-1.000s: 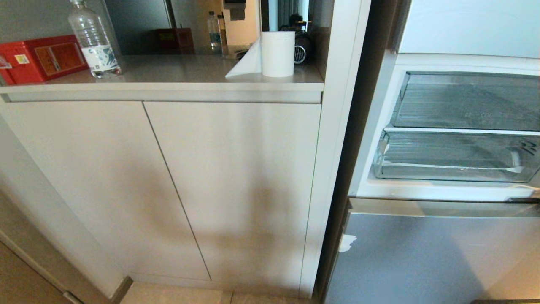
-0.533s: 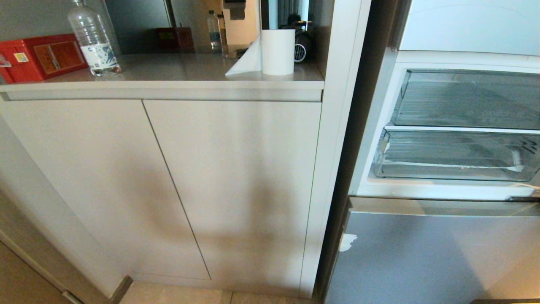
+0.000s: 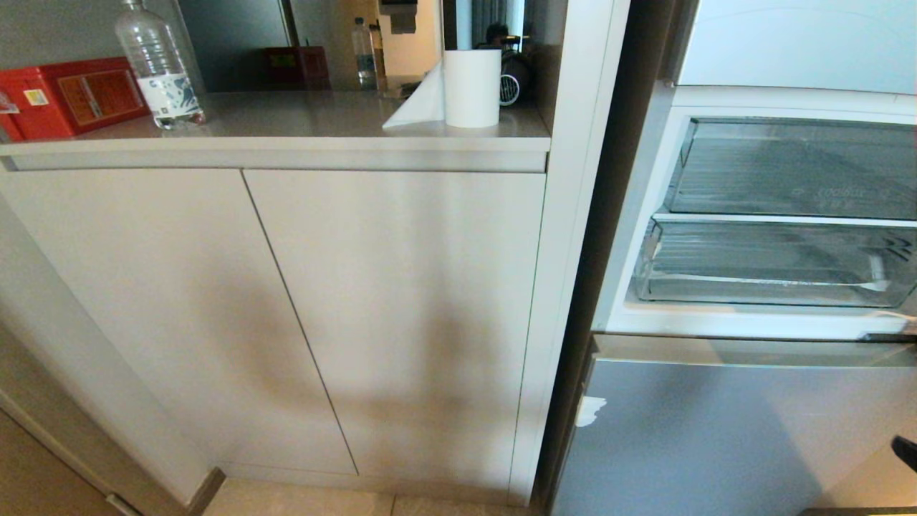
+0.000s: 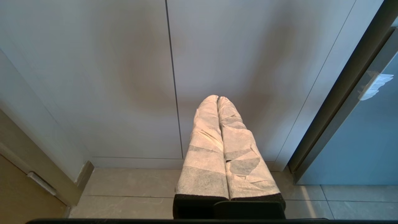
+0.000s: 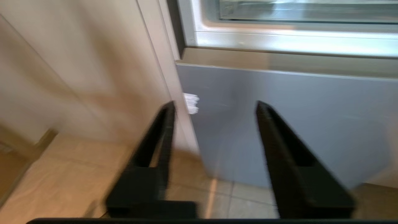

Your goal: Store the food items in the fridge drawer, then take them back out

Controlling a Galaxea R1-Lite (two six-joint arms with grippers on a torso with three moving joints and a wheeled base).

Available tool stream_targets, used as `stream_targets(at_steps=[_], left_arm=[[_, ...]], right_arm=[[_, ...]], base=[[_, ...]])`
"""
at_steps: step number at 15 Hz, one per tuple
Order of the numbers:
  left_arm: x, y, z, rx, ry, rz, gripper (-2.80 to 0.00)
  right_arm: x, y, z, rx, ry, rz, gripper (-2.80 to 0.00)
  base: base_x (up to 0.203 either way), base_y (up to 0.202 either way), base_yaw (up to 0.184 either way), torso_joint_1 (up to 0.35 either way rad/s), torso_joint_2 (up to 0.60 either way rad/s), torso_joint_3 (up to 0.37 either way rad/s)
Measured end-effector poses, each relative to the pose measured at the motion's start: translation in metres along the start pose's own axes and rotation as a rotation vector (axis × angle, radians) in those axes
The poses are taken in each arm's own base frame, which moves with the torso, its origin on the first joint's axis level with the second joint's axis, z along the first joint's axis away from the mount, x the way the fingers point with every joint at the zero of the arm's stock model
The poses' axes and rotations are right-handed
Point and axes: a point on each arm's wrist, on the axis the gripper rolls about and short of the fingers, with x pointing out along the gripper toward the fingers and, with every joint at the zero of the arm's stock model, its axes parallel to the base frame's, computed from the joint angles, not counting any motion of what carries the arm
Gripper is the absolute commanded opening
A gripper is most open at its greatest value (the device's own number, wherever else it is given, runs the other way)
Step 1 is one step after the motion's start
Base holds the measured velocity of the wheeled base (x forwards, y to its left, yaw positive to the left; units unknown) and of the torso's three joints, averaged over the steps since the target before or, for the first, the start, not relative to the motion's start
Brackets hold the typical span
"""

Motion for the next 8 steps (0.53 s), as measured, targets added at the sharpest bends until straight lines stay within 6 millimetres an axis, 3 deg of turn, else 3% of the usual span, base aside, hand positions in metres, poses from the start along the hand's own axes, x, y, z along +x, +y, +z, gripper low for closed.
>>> stream_targets(at_steps=[3,8], left_arm=[[0.0,0.0,0.0,0.0,0.0,0.0,-2.8],[0.0,0.0,0.0,0.0,0.0,0.0,-2.8]], right_arm=[[0.064,-0.01,0.014,0.015,0.061,0.024,0.0],[0.162,-0.027,0.008,0.01,0.038,0.018,0.0]], base=[[0.0,0.0,0.0,0.0,0.0,0.0],[0.0,0.0,0.0,0.0,0.0,0.0]])
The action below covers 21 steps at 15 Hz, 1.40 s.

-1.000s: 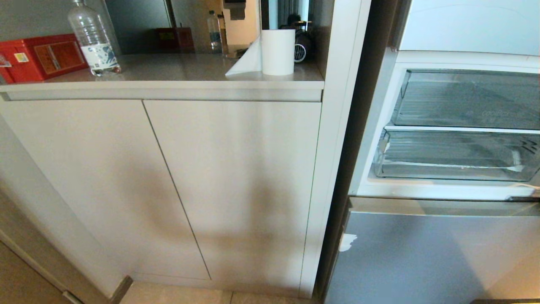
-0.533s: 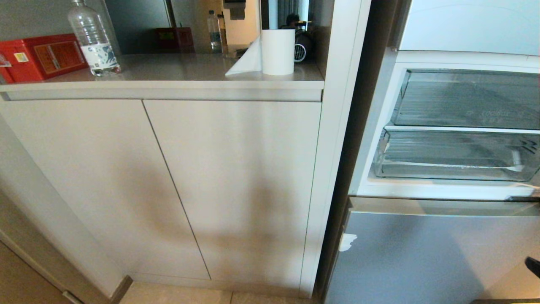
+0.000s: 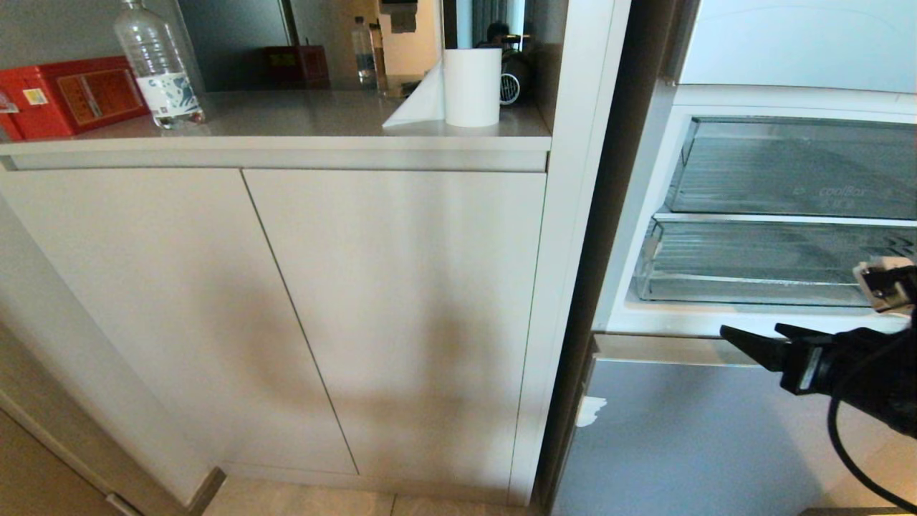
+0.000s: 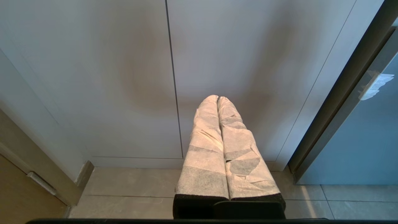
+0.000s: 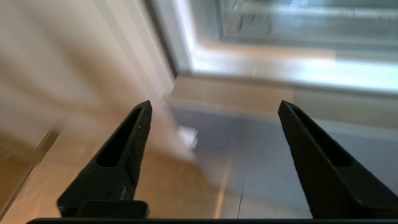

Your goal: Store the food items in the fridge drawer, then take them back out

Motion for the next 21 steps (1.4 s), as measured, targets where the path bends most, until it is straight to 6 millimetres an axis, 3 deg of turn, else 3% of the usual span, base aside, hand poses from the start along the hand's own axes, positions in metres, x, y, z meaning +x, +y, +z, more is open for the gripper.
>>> stream_targets(at_steps=[4,11,21], left_arm=[[0.0,0.0,0.0,0.0,0.0,0.0,-2.8],[0.0,0.0,0.0,0.0,0.0,0.0,-2.8],[0.0,0.0,0.0,0.0,0.0,0.0,-2.8]], right_arm=[[0.057,-0.001,-0.003,-0.026,-0.163,-0.096,0.0],[0.109,0.015,-0.002,-0.025,-0.224,-0.143,0.0],[0.14,0.014,0.003,-0.015,-0.269,-0.183,0.0]], base=[[0.0,0.0,0.0,0.0,0.0,0.0],[0.0,0.0,0.0,0.0,0.0,0.0],[0.0,0.0,0.0,0.0,0.0,0.0]])
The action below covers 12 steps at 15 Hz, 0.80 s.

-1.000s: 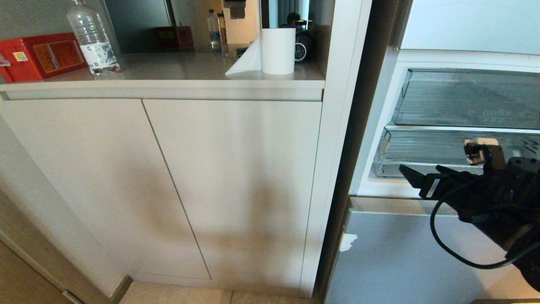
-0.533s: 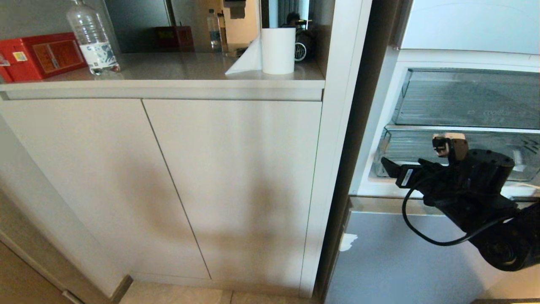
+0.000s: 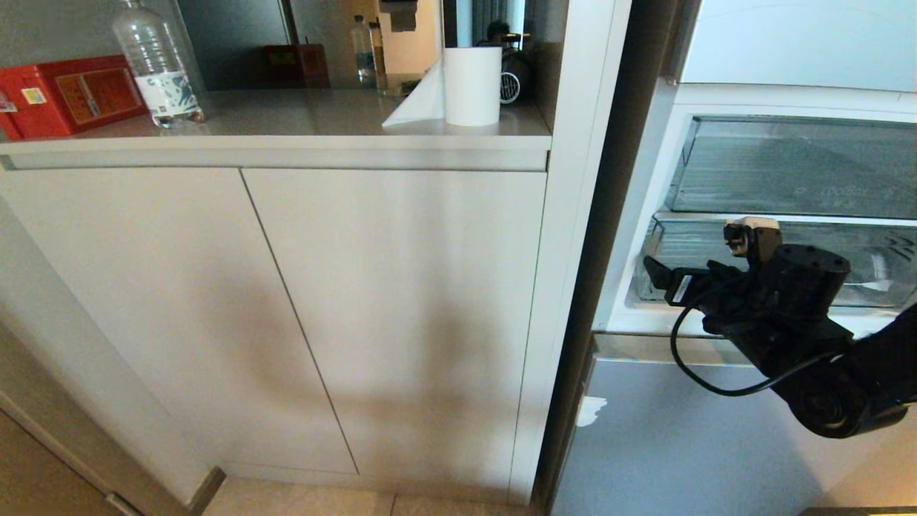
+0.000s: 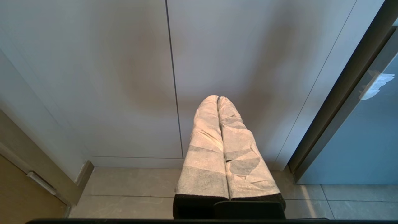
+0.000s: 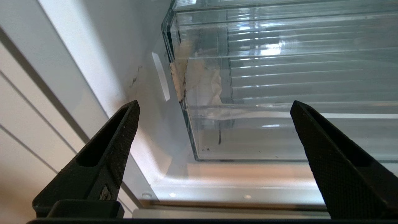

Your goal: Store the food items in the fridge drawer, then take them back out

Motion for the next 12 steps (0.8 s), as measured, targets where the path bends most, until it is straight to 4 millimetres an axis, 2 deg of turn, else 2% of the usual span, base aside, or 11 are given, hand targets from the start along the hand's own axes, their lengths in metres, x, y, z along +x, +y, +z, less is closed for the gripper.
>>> stream_targets(at_steps=[8,9,12], left_arm=[[0.0,0.0,0.0,0.0,0.0,0.0,-2.8],[0.0,0.0,0.0,0.0,0.0,0.0,-2.8],[0.0,0.0,0.0,0.0,0.0,0.0,-2.8]], right_arm=[[0.014,0.003,0.0,0.008,-0.028,-0.012,0.0],[0.014,0.004,0.0,0.007,-0.026,-0.009,-2.8],[0.015,0.014,-0.002,0.008,-0.024,0.017,-2.8]], base=[[0.0,0.0,0.0,0.0,0.0,0.0],[0.0,0.0,0.0,0.0,0.0,0.0],[0.0,0.0,0.0,0.0,0.0,0.0]])
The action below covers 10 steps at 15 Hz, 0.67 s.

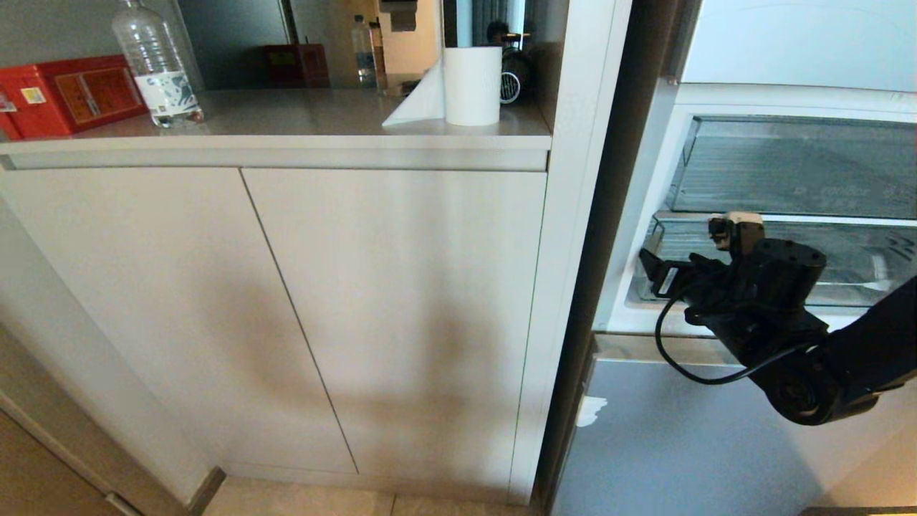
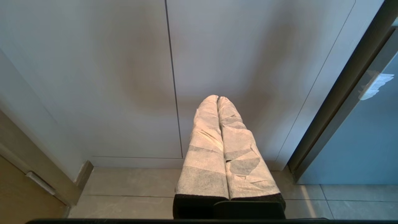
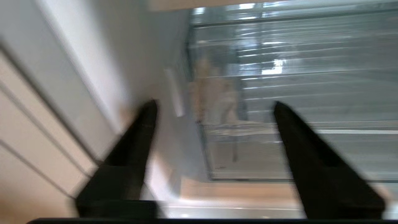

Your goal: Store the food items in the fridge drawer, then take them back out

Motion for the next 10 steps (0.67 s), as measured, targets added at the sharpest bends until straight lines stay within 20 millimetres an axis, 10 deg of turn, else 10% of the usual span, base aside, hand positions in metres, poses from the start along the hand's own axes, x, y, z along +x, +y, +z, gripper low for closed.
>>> stream_targets(at_steps=[10], left_arm=[[0.0,0.0,0.0,0.0,0.0,0.0,-2.8]], right_arm=[[0.004,0.029,0.003,0.01,-0.032,0.003,-2.8]], base=[[0.0,0.0,0.0,0.0,0.0,0.0]])
